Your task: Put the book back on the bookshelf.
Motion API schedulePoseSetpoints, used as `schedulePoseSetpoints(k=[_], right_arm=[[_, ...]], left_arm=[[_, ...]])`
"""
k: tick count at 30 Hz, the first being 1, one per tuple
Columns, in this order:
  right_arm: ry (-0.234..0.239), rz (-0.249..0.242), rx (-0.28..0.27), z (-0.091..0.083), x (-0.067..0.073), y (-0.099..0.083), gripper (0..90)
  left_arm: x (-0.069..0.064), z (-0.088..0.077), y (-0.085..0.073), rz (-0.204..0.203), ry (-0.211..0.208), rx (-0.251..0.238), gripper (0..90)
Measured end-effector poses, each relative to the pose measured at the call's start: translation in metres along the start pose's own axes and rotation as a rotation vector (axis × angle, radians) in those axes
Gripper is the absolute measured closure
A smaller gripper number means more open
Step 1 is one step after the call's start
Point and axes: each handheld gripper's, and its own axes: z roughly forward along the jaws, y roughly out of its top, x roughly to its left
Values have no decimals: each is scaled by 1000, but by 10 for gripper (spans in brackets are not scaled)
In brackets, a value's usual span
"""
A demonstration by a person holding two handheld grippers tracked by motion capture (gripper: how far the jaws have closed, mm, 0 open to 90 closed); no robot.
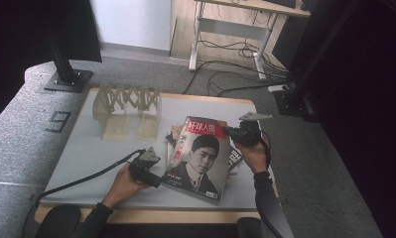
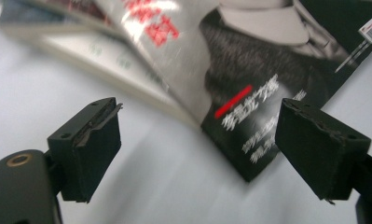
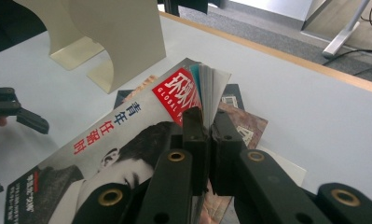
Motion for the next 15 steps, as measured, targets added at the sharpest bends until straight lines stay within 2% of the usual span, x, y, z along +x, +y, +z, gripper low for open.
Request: schedulePoseSetpoints(k=[1,4,6,10,15], right_arm=[[3,-2,-5,-1,1,1,852],[4,-16,-15,-5,5,3,852],[8,-23,-24,-8,7,5,852],[19,-38,-43,-13,12,8,852],[27,-51,-54,-18,17,11,852]], left_arm=[[-1,1,6,3,1,-3,147],[1,1,13,-1,-12,-16,157],[3,1,15,3,-5,-15,157],[6,4,19,4,-13,-5,168],[11,12,20,-8,-47,-11,197]])
